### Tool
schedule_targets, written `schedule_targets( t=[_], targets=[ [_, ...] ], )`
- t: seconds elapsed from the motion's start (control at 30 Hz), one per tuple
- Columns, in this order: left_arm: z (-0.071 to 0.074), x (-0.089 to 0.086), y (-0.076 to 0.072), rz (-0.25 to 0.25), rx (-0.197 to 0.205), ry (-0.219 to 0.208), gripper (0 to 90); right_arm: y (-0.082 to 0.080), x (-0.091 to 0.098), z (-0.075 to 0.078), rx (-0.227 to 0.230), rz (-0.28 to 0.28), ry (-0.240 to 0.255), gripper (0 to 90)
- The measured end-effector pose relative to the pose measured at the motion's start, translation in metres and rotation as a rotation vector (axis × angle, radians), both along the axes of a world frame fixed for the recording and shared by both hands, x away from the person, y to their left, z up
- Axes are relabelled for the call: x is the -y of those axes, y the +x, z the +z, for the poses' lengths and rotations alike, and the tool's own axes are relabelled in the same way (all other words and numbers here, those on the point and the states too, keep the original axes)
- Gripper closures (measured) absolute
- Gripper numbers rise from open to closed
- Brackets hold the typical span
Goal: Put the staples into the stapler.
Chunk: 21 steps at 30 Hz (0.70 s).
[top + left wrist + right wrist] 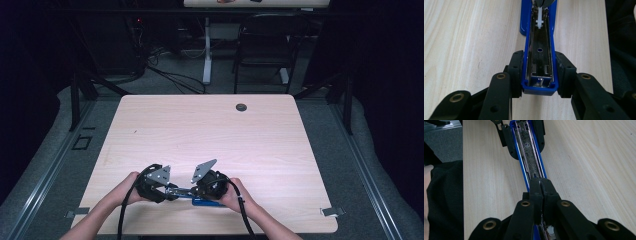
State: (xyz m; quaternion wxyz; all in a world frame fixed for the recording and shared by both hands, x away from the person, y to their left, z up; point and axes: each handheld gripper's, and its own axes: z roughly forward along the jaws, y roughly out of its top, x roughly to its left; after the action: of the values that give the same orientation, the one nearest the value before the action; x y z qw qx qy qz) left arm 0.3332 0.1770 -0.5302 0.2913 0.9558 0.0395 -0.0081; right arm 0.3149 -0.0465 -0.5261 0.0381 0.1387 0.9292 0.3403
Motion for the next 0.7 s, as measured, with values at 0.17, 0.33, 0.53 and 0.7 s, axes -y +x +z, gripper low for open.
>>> schedule_targets(
  t=[0.17, 0.33, 0.53, 0.7],
  targets=[
    [0.0029, 0.0004, -0.0009, 0.004, 0.008, -0.015, 64.0, 0.0009, -0.0011, 0.0005, 0.011, 0.004, 0.0, 88.8],
    [0.006, 0.0011, -0.0021, 0.011, 0.028, -0.041, 63.0, -0.001, -0.0024, -0.0003, 0.017, 0.006, 0.013, 89.1],
    [0.0075, 0.0018, -0.0042, 0.023, 0.039, -0.061, 62.2, -0.0012, -0.0024, -0.001, 0.022, 0.002, 0.019, 88.9],
    [0.0085, 0.0018, -0.0049, 0.033, 0.035, -0.079, 61.9, -0.0018, -0.0016, -0.0004, 0.04, -0.011, 0.038, 89.0]
  ],
)
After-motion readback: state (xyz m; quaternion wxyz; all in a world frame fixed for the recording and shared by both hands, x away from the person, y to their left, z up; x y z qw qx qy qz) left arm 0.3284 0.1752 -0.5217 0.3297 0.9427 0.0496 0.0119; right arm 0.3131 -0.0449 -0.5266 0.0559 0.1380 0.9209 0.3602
